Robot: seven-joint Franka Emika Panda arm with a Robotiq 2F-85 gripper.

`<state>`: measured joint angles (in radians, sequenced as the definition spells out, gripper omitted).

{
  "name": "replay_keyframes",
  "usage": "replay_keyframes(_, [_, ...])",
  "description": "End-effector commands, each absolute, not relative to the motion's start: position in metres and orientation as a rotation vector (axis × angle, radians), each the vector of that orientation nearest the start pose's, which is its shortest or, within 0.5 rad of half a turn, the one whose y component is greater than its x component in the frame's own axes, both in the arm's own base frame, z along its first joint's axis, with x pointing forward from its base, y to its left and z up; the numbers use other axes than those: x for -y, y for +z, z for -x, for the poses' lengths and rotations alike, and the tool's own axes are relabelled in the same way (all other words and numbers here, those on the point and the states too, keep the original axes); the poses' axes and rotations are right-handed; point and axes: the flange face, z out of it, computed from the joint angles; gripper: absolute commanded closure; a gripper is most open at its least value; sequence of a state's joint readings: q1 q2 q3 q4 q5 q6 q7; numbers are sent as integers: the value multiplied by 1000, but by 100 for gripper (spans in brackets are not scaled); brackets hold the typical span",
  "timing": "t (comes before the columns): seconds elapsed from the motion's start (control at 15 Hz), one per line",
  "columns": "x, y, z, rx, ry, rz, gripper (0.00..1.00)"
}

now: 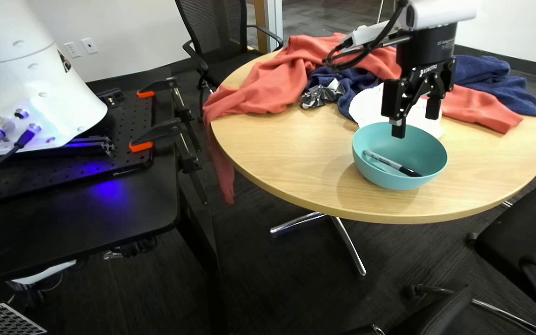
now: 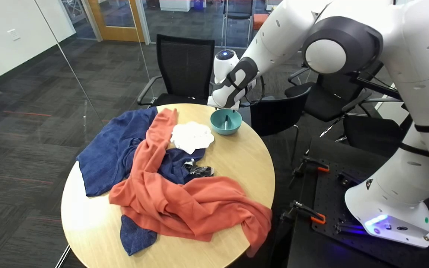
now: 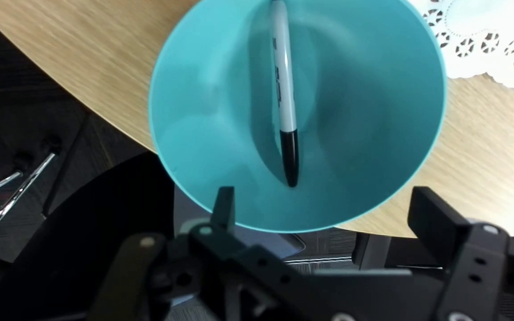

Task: Pick up the pen and put it in the bowl

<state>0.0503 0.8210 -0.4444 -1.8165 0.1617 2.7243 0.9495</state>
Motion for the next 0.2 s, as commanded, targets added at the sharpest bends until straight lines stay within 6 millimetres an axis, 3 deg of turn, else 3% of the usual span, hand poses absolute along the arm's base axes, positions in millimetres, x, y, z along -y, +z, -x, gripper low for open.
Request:
replay_keyframes(0.0, [236, 142, -615, -2038, -333, 2569, 0])
replay_keyframes(0.13, [237, 135, -613, -2032, -370, 2583, 0])
